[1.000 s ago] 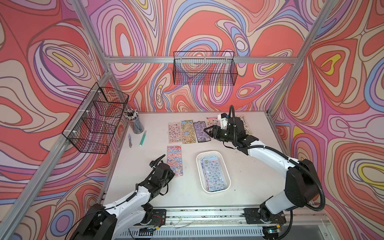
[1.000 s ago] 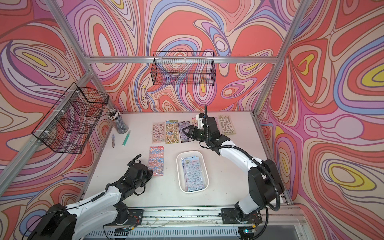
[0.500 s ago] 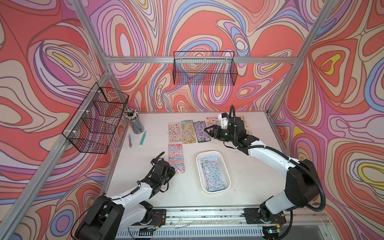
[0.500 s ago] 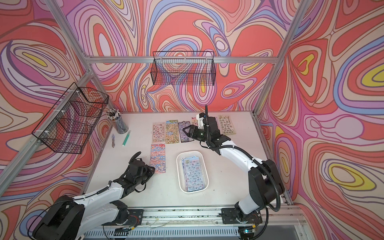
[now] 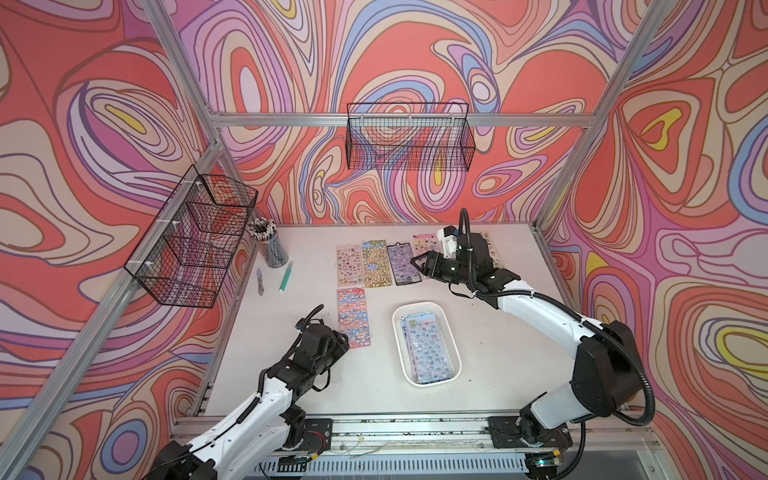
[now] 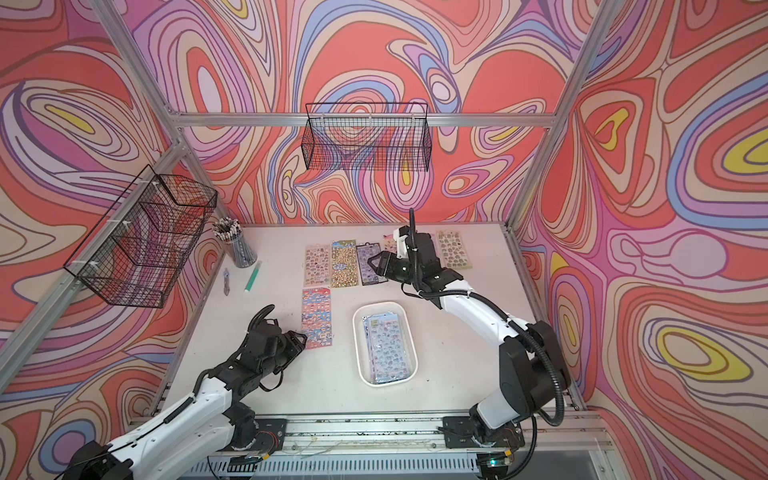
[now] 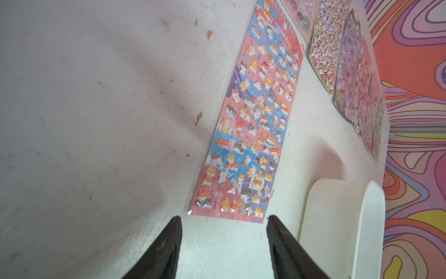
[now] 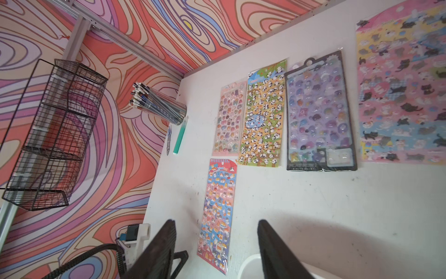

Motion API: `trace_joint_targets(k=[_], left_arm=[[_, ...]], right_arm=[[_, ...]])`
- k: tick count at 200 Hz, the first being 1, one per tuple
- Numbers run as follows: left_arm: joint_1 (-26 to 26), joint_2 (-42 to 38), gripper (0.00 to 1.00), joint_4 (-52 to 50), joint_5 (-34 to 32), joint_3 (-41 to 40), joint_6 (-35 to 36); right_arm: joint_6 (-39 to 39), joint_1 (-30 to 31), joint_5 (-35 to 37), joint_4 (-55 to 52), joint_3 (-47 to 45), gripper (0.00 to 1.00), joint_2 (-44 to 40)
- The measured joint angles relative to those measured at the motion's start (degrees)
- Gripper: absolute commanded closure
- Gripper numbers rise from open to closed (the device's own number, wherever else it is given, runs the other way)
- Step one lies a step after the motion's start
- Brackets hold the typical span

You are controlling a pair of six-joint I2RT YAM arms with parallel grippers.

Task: Take the stickers out of the storage box
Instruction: Pick up the sticker from the storage box.

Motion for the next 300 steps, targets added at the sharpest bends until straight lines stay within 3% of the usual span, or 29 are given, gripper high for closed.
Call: trace_joint_targets(k=[39, 87, 135, 181, 217, 262, 300], left_arm=[[-1.4, -0.7, 0.38, -11.7, 0.1, 10.0, 6.5], [-14.2, 13.7, 0.45, -12.7, -0.4, 25.1, 12.2], [-17.1, 28.5, 0.51, -6.5, 2.9, 27.2, 13.1], [-18.8, 36.9, 0.53, 0.4, 5.9, 29.8, 13.1], [-20.7, 39.7, 0.56, 3.8, 6.9, 31.6, 12.8], [-21.3, 40.7, 0.73, 6.8, 7.6, 31.1, 11.4], [-21.7, 40.8, 0.71, 8.6, 7.6, 30.2, 10.2]], right_arm=[[-6.3, 0.0, 3.5, -8.1, 1.3, 0.33, -1.4], [-12.3, 0.1, 7.5, -17.8, -2.4, 0.33, -7.1], [-14.0, 0.1, 13.2, -23.5, -12.7, 0.36, -13.2], [-14.1, 0.1, 15.6, -27.8, -18.5, 0.39, -15.5], [-14.1, 0.4, 15.6, -29.7, -18.0, 0.39, -18.6], [-11.9, 8.2, 15.6, -31.0, -16.2, 0.37, -20.1], [-9.0, 13.0, 16.7, -29.8, -16.4, 0.37, -17.3]])
